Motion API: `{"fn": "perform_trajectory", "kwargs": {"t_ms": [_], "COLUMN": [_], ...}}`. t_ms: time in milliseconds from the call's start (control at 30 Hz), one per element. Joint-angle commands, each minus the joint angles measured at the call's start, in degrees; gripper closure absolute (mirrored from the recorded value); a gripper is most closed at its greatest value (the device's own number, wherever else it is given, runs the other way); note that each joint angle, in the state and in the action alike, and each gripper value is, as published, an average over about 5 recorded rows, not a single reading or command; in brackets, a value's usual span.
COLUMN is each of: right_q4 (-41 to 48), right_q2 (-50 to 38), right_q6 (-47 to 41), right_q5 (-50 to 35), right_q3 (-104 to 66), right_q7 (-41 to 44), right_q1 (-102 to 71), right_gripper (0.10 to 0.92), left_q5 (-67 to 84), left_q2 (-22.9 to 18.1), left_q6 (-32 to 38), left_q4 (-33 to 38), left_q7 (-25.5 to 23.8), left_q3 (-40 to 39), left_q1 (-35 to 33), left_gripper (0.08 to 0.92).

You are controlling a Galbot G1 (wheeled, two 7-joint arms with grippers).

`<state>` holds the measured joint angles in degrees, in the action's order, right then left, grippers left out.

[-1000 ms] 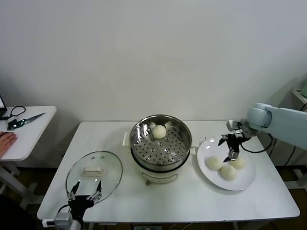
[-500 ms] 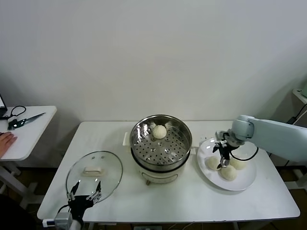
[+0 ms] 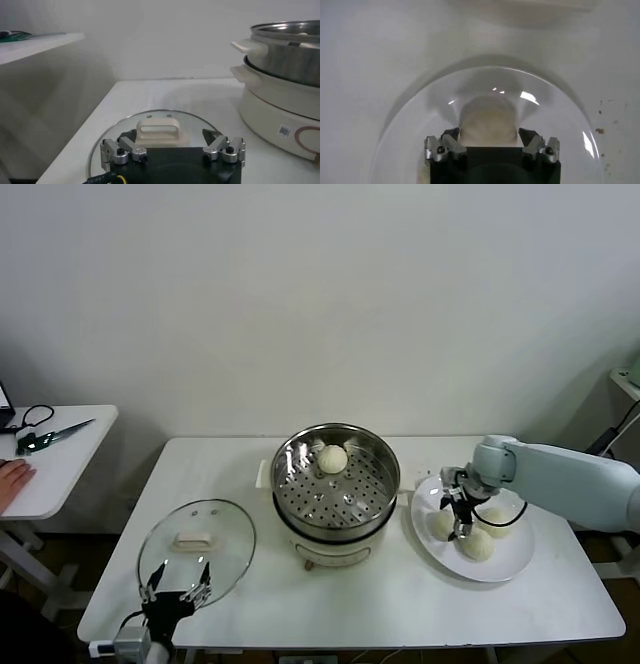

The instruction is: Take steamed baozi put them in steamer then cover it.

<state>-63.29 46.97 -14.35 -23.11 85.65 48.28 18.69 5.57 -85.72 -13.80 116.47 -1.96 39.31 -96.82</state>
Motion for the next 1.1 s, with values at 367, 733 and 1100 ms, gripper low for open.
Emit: {"fn": "perform_trajectory", "kwargs": {"t_ms": [367, 733, 1100], "right_q4": [-2.7, -8.8, -23.7], "right_q2": [-0.9, 7.6, 16.5], "right_q6": [1.3, 3.6, -10.1], "right_q5": [-3.9, -23.4, -37.8], "right_q3": [5.4, 21.5, 5.8], "right_q7": [2.7, 9.6, -4.1], "right_q1": [12.5, 50.6, 44.0], "right_gripper": [0.363, 0.364, 0.364], "left_q5": [0.0, -0.2, -0.2], "left_q2": [0.0, 0.4, 0.3], "left_q6": [-0.2, -0.9, -1.0], "left_q4": [0.2, 1.0, 1.6], "left_q7": [0.0, -0.1, -0.1], "left_q3": [-0.1, -0.6, -1.3], "left_q1": [0.4, 1.1, 0.9], "left_gripper": [0.177, 0.177, 0.177]}}
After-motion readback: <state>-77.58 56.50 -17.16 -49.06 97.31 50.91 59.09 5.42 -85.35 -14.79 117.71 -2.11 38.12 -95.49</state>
